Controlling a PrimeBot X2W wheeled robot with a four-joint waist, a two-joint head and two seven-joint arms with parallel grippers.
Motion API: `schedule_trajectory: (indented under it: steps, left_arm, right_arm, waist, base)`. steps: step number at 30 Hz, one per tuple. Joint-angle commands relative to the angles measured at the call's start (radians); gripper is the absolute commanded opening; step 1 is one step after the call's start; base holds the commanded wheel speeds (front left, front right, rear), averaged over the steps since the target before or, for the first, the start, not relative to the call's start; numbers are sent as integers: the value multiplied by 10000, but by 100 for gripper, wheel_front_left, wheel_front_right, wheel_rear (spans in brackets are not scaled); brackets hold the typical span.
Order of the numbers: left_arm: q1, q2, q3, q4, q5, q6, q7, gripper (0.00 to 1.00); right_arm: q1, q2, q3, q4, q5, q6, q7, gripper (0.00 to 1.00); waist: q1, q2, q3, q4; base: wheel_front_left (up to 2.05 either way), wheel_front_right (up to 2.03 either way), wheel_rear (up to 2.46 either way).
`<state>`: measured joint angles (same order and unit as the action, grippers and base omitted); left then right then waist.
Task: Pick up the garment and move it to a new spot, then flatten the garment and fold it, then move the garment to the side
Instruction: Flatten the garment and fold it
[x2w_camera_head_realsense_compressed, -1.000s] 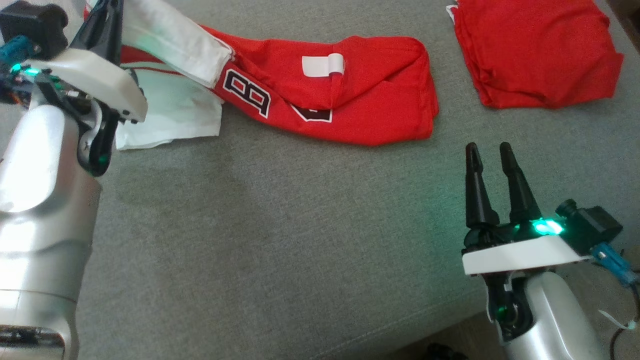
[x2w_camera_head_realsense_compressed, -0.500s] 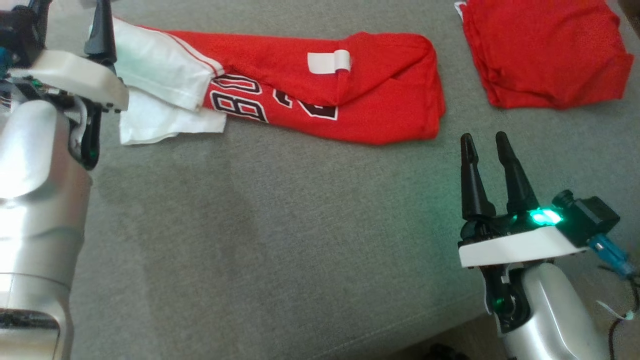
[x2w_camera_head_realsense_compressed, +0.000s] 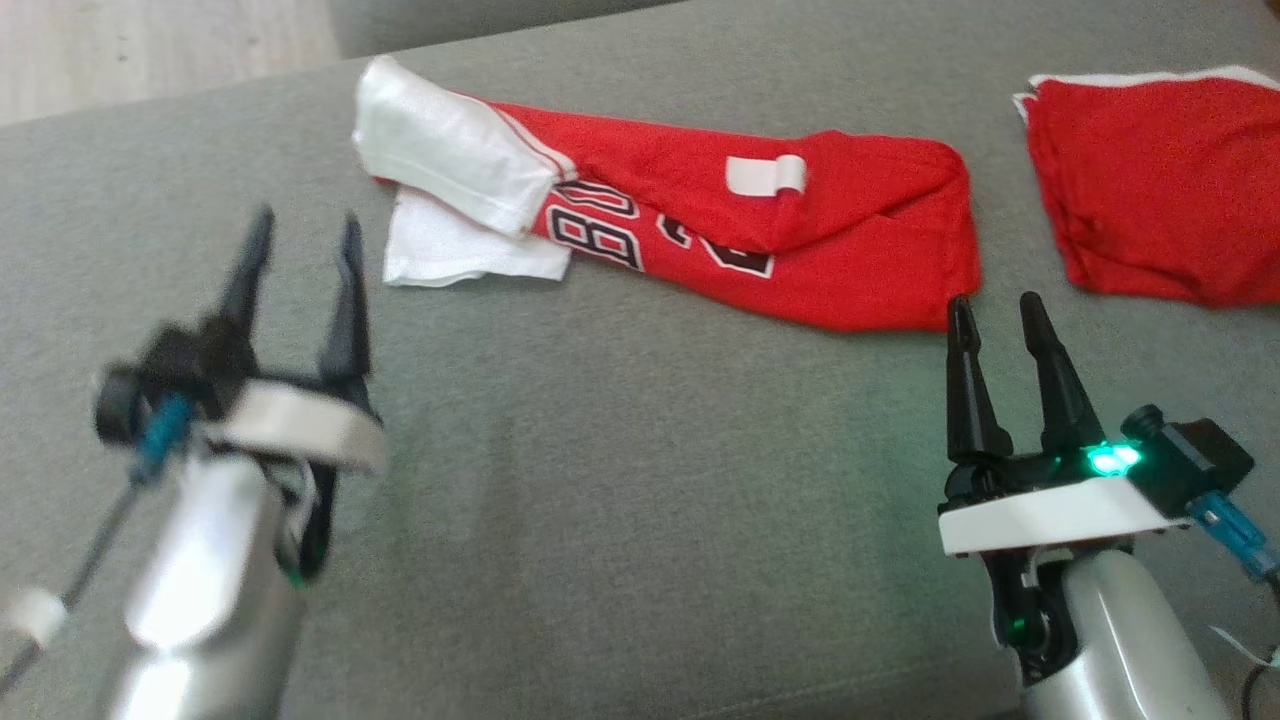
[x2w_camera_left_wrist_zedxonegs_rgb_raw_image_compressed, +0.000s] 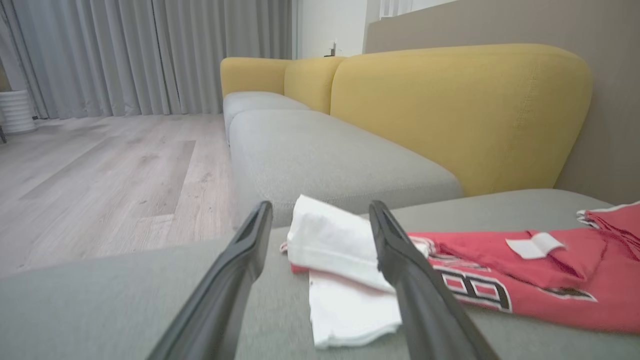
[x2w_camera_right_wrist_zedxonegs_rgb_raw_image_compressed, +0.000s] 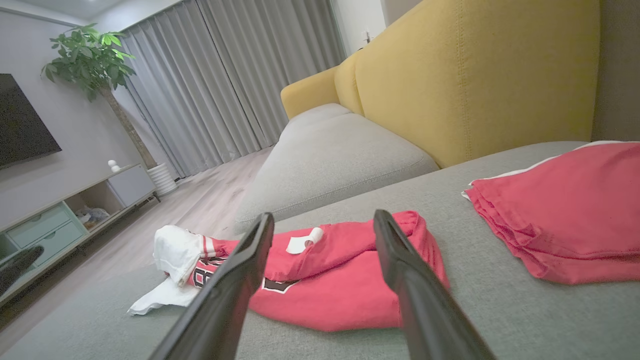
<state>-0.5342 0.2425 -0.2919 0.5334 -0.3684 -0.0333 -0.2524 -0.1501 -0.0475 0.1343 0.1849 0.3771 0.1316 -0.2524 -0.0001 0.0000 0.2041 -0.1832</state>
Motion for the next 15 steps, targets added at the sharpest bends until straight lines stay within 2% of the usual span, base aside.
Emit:
schedule_trajectory:
  steps: [1, 8, 15]
  left_arm:
    - [408, 179, 188, -761, 82, 160, -84, 100]
    - [1233, 58, -210, -1636, 204, 368, 250, 100]
    - [603, 279, -468, -1163, 358, 319, 1250, 100]
  right_arm:
    - [-63, -28, 175, -294, -76, -9, -93, 100]
    - [-63, -28, 254, -343, -148, -9, -93, 100]
    - [-264, -28, 375, -397, -90, -9, -93, 100]
  waist:
    - [1, 0, -162, 306]
    - [1, 0, 80, 403]
    - [1, 0, 657, 7]
  base:
    - [0, 0, 0]
    - [0, 0, 0]
    - [0, 0, 0]
